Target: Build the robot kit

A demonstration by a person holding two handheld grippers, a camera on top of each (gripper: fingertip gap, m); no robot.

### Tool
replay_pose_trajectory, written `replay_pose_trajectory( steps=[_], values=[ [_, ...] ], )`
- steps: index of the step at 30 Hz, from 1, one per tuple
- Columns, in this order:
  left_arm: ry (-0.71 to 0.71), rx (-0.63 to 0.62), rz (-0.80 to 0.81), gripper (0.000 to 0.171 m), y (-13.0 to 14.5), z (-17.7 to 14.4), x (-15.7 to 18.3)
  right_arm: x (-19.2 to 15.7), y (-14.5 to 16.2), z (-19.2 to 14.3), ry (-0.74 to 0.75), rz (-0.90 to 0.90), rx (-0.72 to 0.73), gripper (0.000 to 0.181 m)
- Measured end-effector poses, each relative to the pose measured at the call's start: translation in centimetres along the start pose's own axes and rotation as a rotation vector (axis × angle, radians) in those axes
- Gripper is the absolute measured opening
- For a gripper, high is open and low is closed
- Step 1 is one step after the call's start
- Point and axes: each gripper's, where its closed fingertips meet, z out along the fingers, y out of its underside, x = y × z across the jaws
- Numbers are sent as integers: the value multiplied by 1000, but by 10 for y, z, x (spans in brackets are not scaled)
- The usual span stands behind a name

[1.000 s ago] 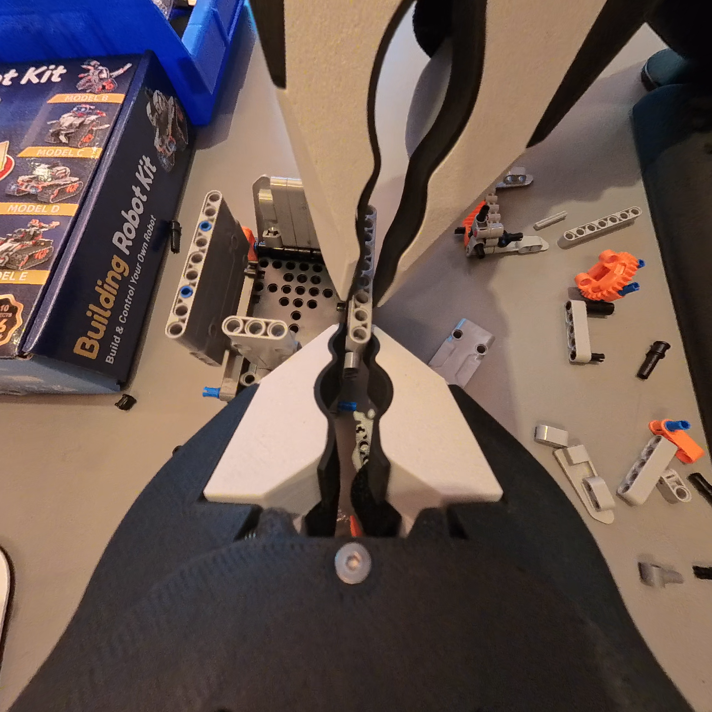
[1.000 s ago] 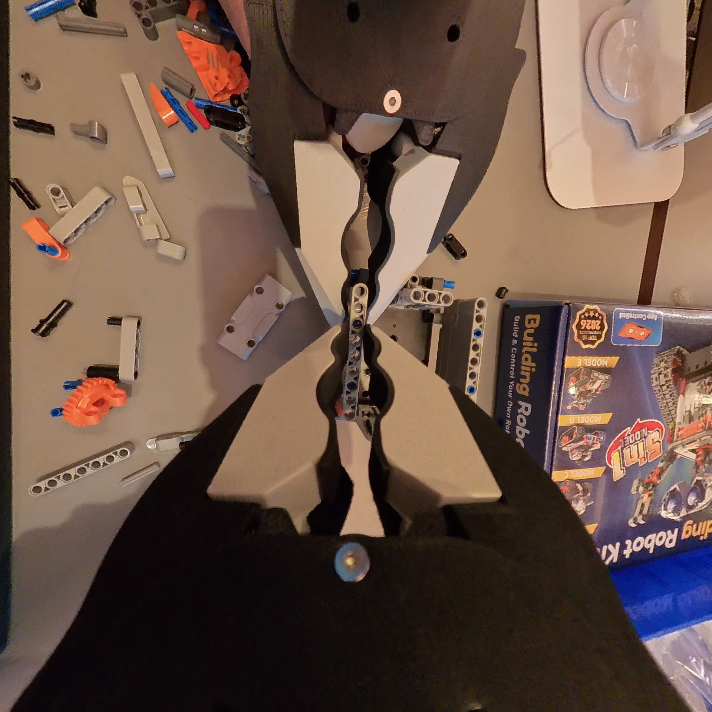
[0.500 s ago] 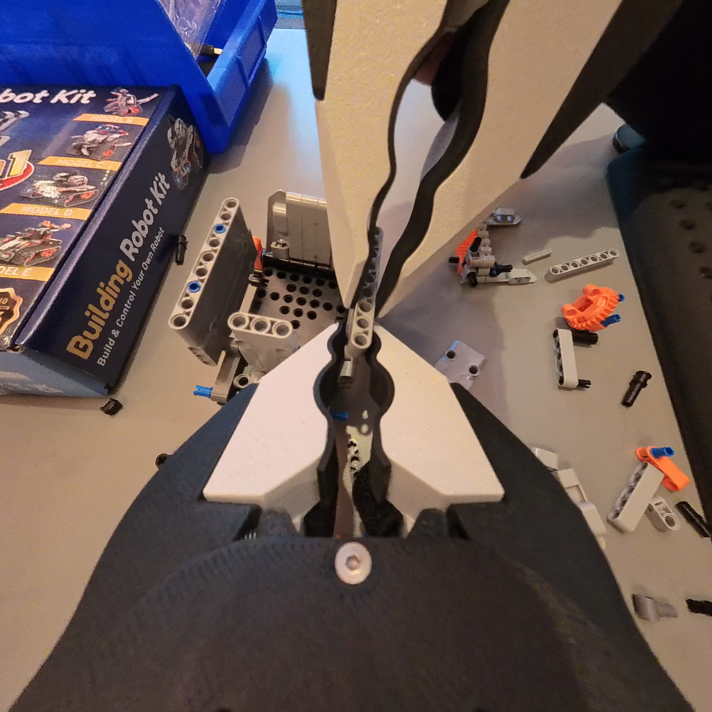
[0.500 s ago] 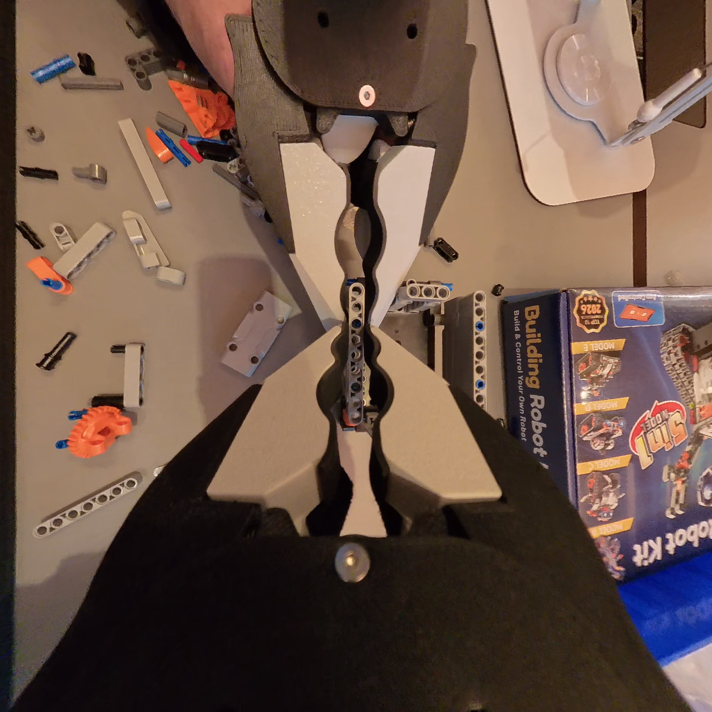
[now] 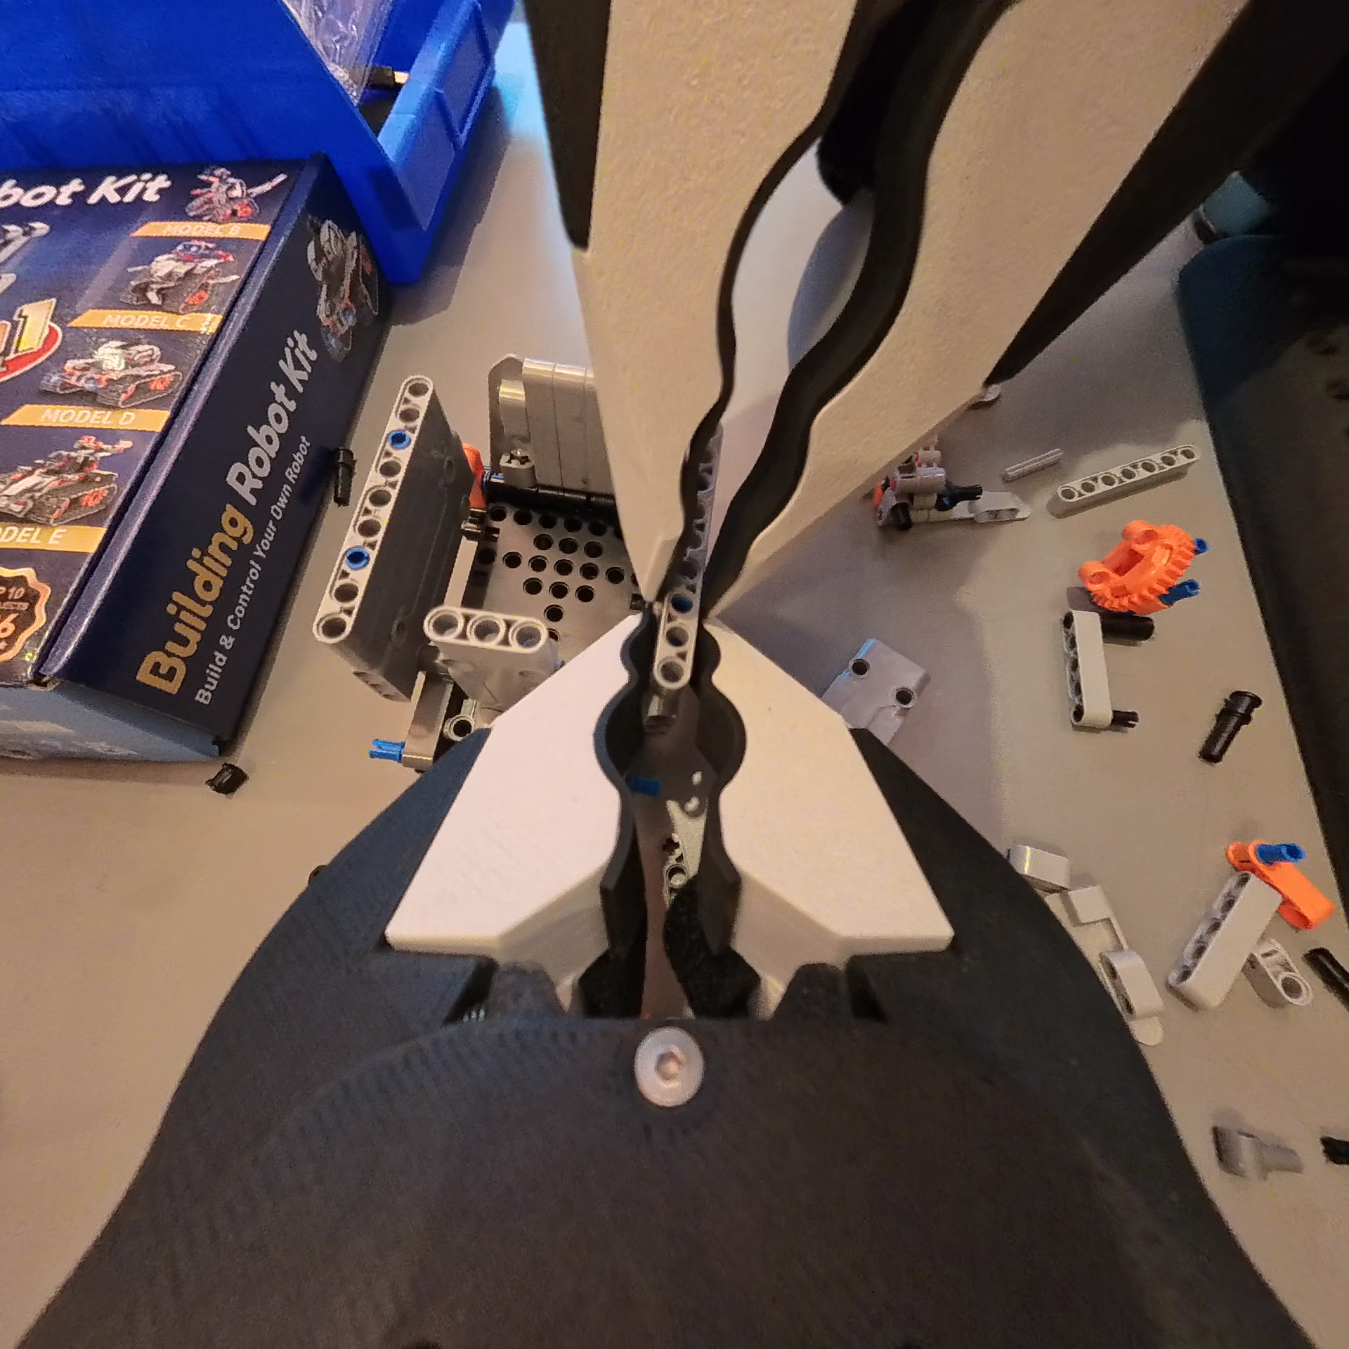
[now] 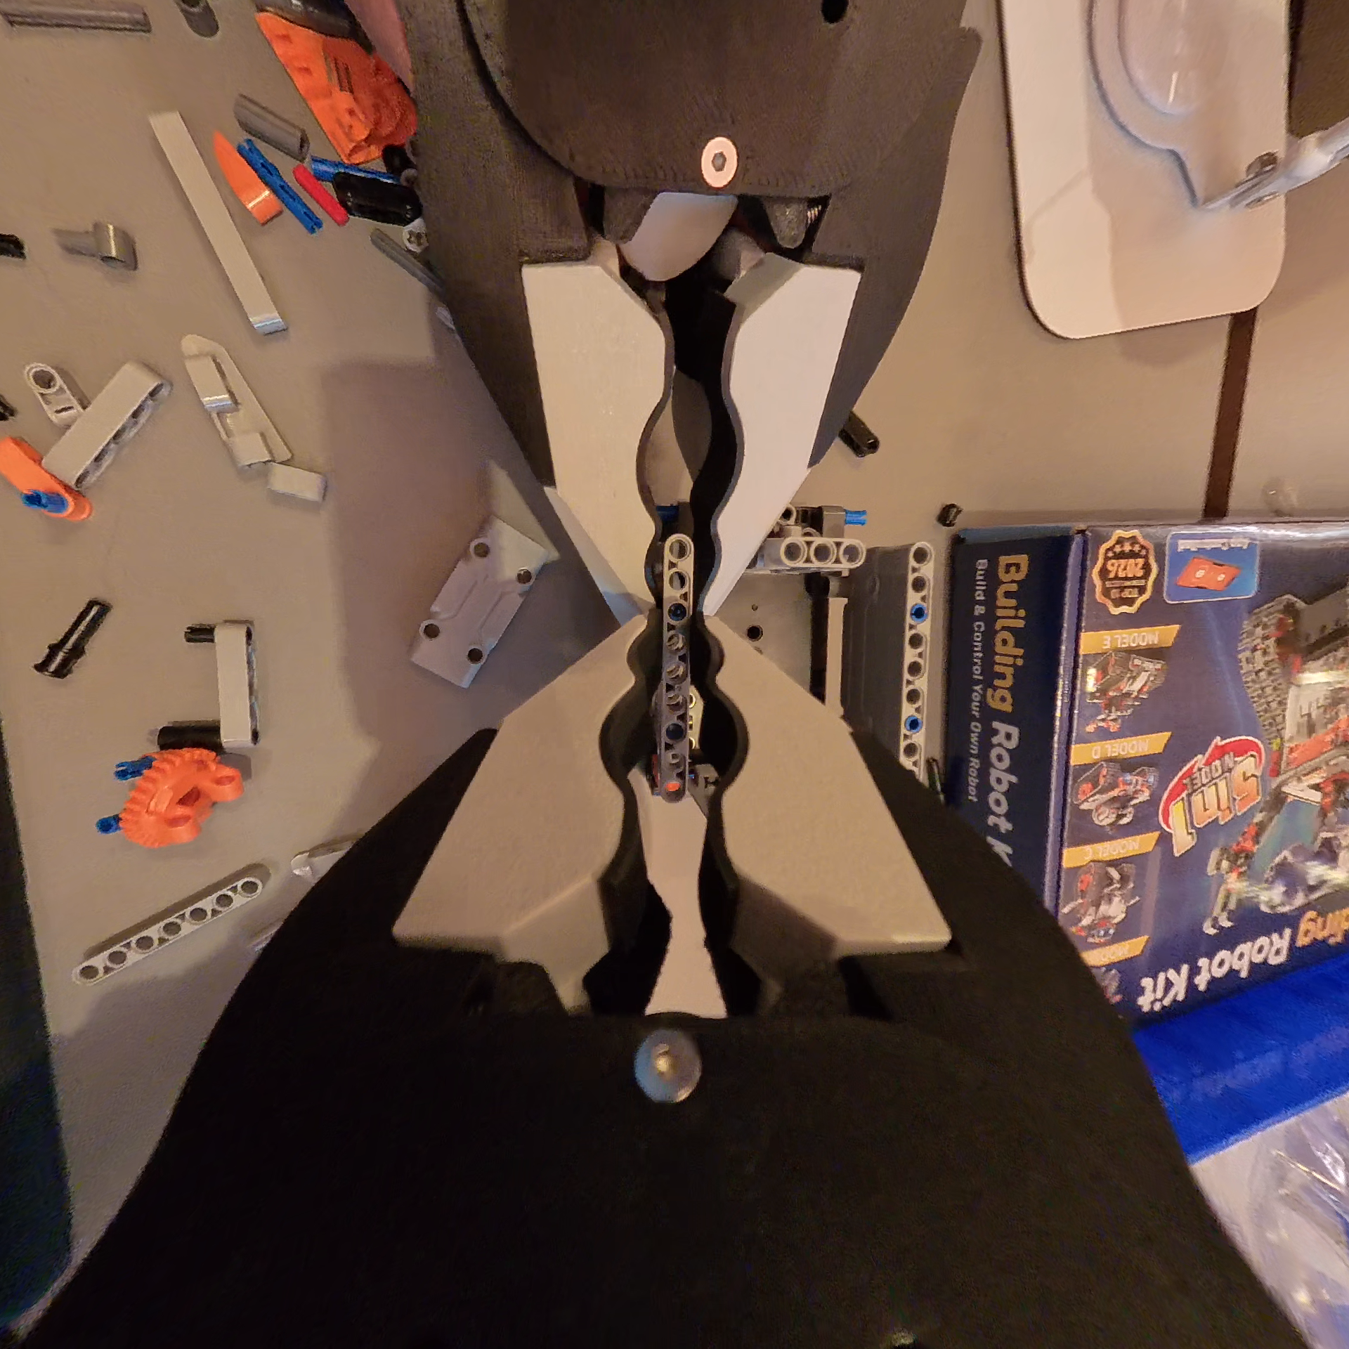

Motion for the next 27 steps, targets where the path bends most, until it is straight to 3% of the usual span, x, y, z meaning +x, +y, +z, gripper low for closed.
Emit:
replay_pose_trajectory(
  steps=[4,10,17,27],
  values=[
    [14,-6,-17,5,1,0,-1,1,0,1,-38,35,16,6],
    [26,9,-40,6,-1,-6,-3,5,6,-16,-61,165,174,14],
    [31,0,-12,17,0,-20,0,8,21,-20,-58,251,208,4],
    [32,64,-32,6,-10,-38,-4,6,20,-17,-97,232,184,3]
  ],
)
